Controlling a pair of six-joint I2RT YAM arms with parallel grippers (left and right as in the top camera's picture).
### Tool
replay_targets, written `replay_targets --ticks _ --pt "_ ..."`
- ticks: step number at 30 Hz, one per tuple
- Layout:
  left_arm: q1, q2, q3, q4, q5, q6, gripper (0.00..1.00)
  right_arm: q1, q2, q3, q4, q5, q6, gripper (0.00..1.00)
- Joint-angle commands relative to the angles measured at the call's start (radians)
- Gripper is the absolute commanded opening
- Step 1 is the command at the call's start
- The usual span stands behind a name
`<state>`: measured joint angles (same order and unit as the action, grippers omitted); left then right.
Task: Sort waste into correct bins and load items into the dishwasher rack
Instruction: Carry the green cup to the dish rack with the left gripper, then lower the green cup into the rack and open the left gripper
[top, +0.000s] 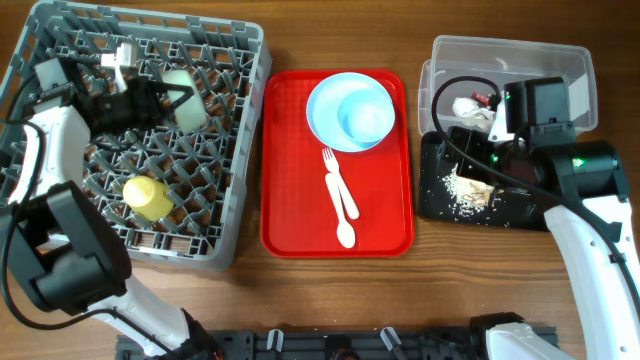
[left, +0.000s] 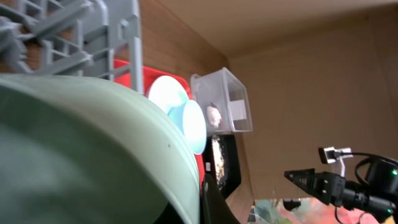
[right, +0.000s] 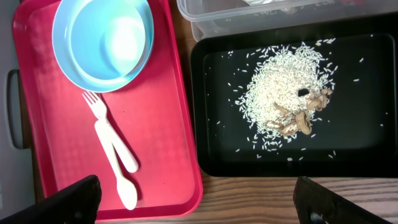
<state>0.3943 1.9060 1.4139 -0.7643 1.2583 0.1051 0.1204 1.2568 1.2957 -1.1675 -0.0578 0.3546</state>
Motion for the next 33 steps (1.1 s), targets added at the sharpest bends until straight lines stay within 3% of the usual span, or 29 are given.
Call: replay_targets --ticks 1,6,13,18,20,33 --pt "0.042 0.017 0.013 -0.024 -0.079 0.022 0.04 -0.004 -0.004 -0.001 -0.002 0.021 0.011 1.00" --pt "0.074 0.017 0.013 -0.051 -0.121 0.022 0.08 -0.004 -0.004 -0.001 -0.002 0.021 0.012 1.00" --pt "0.088 0.017 0.013 -0.068 -0.123 0.022 0.04 -0.004 -0.004 -0.001 -0.002 0.021 0.011 1.00" --pt "0.087 0.017 0.013 -0.050 0.180 0.087 0.04 -0.004 -0.004 -0.001 -0.002 0.021 0.012 1.00" --pt "0.087 0.017 0.013 -0.027 0.219 0.090 0.04 -0.004 -0.004 -0.001 -0.003 0.016 0.012 1.00" --pt "0.084 0.028 0.013 0.004 0.120 0.090 0.04 -0.004 -0.004 -0.001 -0.004 0.013 0.012 1.00"
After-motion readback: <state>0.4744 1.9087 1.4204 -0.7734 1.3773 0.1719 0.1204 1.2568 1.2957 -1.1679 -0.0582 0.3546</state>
